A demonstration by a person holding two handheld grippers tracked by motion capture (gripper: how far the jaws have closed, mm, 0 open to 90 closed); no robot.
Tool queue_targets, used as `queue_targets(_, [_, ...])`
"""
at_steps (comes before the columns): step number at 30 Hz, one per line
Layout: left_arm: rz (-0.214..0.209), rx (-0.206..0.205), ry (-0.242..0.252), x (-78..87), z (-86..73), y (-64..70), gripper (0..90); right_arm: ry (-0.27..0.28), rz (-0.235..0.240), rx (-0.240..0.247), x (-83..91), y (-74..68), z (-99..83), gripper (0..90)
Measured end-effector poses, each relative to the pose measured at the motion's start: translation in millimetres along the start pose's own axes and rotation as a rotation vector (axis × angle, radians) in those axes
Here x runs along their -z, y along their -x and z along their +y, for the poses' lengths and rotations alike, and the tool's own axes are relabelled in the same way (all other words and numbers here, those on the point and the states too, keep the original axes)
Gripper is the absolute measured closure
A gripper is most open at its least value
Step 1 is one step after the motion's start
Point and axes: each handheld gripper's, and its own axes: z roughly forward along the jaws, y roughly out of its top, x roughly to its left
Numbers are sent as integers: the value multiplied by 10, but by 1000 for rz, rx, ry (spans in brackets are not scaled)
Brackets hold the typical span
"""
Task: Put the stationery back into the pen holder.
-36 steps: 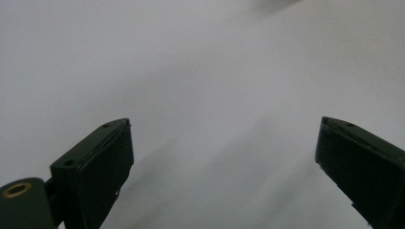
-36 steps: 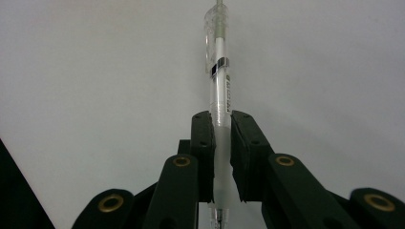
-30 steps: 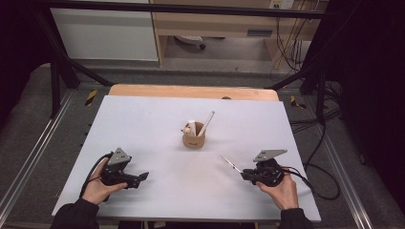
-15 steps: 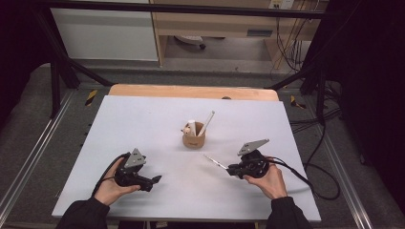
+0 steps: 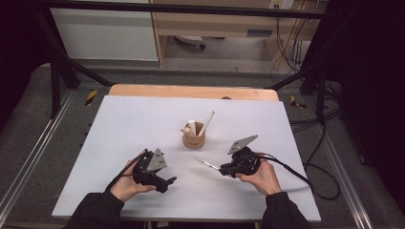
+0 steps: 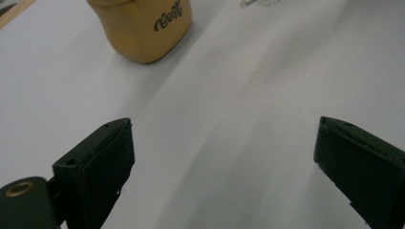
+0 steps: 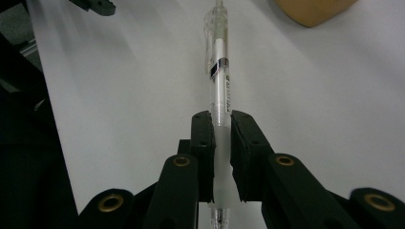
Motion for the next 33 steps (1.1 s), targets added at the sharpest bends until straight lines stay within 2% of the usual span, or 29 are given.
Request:
queue_targets(13, [-10,-217,-7,-142,308,158,92,-44,23,30,-54,-48,116,805])
queue_targets(20, [-16,-319,3,-218,435,245,116,-62,28,19,-54,-62,131,805])
queue_targets(26, [-13,-407,30,-291,554,334,158,-78,28,18,-53,-66,153,805])
queue_targets(30, [5,-504,13,-334,630,395,204,-87,29,25,-53,-83,194,805])
queue_targets(33, [20,-553,13,-377,663,440,260,-93,29,27,-64,-92,224,805])
